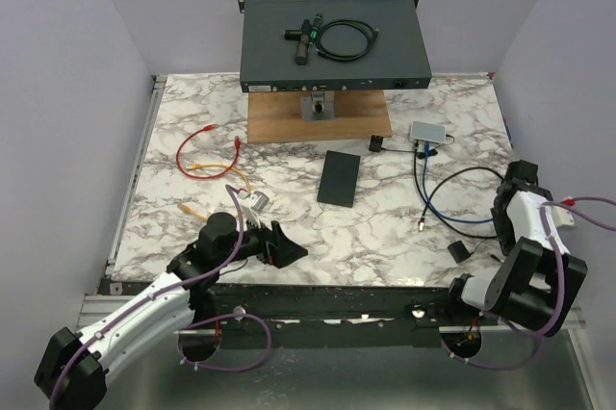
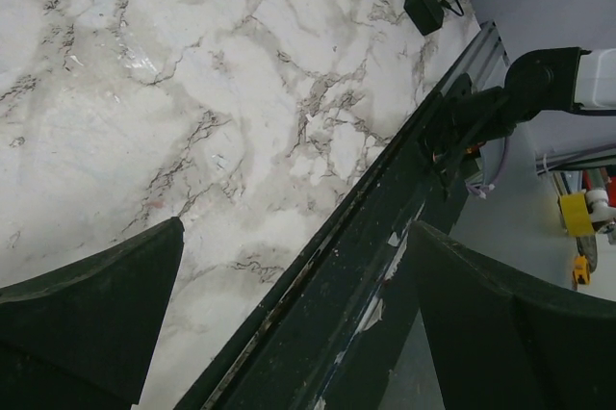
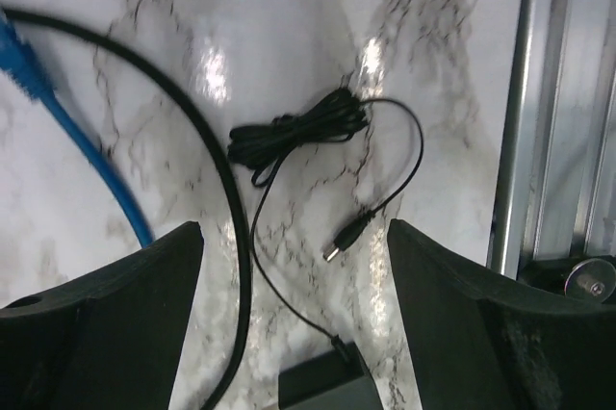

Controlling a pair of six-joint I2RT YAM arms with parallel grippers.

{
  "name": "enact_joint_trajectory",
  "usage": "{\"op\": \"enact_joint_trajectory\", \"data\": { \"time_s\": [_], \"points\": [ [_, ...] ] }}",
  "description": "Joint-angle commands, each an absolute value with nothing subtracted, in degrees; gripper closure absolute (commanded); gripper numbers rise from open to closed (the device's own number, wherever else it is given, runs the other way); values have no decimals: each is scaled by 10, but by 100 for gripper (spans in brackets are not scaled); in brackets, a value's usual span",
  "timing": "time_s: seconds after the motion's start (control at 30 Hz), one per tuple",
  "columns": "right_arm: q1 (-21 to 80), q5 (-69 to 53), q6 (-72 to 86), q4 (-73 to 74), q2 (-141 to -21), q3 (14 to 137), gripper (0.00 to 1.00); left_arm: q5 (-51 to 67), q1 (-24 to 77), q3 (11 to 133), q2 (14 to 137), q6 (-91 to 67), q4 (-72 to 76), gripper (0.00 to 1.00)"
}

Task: Insert the plug into the switch port
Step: Pick up the connector from the center of the board.

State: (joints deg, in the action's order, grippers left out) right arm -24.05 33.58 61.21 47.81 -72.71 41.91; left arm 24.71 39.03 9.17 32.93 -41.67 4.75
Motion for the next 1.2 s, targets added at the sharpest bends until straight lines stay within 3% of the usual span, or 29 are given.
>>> {"op": "enact_joint_trajectory", "data": {
  "time_s": [0.0,0.3,0.9,1.1,1.17],
  "points": [
    [-296,337,599,428,-692,411,21,272,391,84,342,-418,81,1],
    [-330,331,629,420,-753,441,23,280,392,85,362,-416,93,2],
    [-341,346,673,347,-813,373,33,290,391,89,388,-408,103,1],
    [-342,352,683,320,-817,336,47,292,391,89,389,-405,101,2],
    [-342,354,684,315,-819,332,56,292,391,89,388,-405,101,2]
  ]
}}
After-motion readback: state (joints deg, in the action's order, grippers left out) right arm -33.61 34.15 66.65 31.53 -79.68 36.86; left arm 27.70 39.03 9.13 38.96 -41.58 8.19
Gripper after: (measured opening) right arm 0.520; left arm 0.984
